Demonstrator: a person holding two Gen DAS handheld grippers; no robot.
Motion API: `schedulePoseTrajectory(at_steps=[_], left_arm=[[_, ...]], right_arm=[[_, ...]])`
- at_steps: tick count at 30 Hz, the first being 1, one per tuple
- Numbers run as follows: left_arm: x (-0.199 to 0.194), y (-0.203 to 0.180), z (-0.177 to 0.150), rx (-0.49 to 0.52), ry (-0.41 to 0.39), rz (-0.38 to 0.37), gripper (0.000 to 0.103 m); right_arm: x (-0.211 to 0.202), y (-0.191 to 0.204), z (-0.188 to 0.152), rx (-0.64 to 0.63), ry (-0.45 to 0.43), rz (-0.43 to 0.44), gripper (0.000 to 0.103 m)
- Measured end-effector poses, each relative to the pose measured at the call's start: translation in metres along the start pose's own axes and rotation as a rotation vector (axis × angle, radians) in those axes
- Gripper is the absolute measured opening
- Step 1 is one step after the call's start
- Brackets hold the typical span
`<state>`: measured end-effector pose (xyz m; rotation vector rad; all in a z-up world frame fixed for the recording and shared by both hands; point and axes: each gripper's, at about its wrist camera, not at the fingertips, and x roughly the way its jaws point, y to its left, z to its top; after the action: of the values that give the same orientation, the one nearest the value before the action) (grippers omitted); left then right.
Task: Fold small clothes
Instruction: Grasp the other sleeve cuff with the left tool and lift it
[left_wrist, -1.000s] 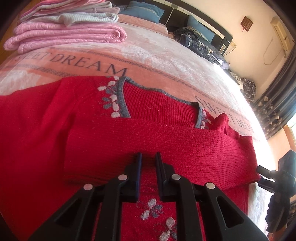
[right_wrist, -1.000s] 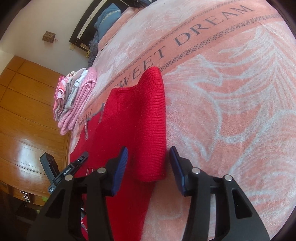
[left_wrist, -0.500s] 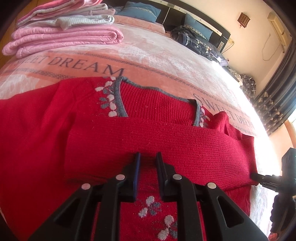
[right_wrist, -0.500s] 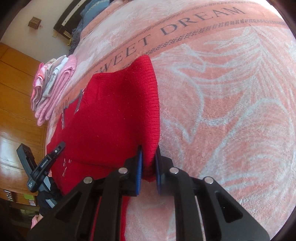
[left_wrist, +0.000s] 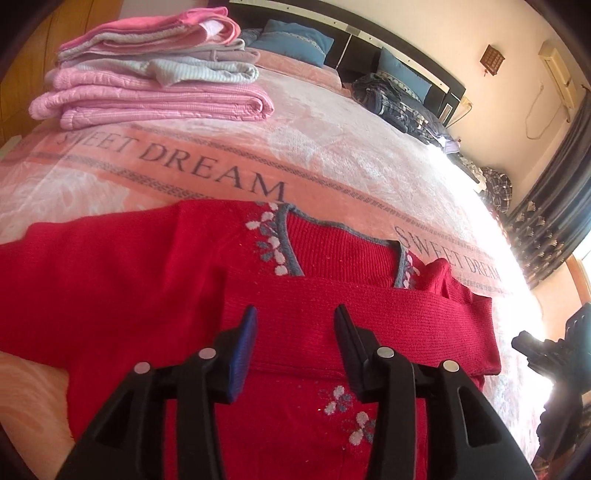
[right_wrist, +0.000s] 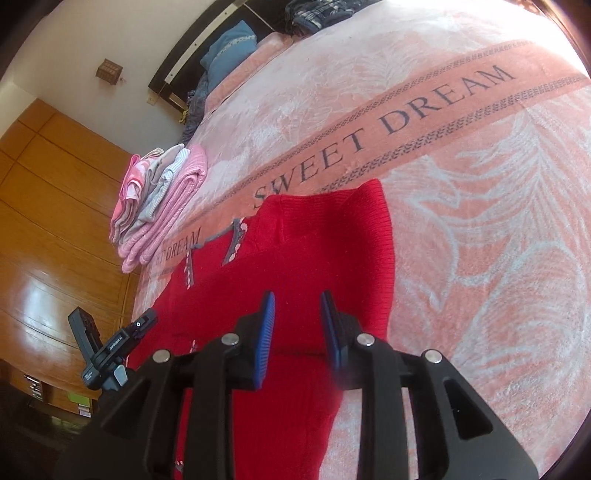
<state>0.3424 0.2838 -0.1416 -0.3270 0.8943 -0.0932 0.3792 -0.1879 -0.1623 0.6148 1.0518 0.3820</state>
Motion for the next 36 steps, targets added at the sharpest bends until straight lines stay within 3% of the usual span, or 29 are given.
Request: schedulePoseTrajectory(at_steps=[5, 9, 15, 21, 24, 32, 36], left_arm=[[-0.033, 0.067, 0.011, -0.042, -0.029, 0.100, 0.051], [-0.048, 0.138, 0.008, -0.157, 0.002, 0.168, 0.051], [-0.073, 0.228, -0.020, -0.322, 0.073, 0.212, 0.051], [-0.113, 0.277, -0.054, -0.434, 0.078, 0.199, 0.051], [-0.134, 0.295, -0.069, -0.528, 0.048, 0.189, 0.051], [-0.167, 0.391, -0.078, -0.743, -0.120, 0.313, 0.051], [-0.164, 0.445, -0.076, -0.849, -0.204, 0.222, 0.051]], right_arm=[[0.039, 0.028, -0.020, -0.047, 0.107, -0.002, 0.030], [0.066, 0.053, -0.029, -0.078, 0.160, -0.001, 0.035], [0.099, 0.090, -0.037, -0.118, 0.199, 0.016, 0.041], [0.129, 0.119, -0.045, -0.161, 0.223, 0.001, 0.046], [0.137, 0.128, -0.045, -0.178, 0.220, -0.007, 0.047], [0.149, 0.131, -0.045, -0.169, 0.207, -0.013, 0.049], [0.150, 0.131, -0.044, -0.165, 0.199, -0.013, 0.049]])
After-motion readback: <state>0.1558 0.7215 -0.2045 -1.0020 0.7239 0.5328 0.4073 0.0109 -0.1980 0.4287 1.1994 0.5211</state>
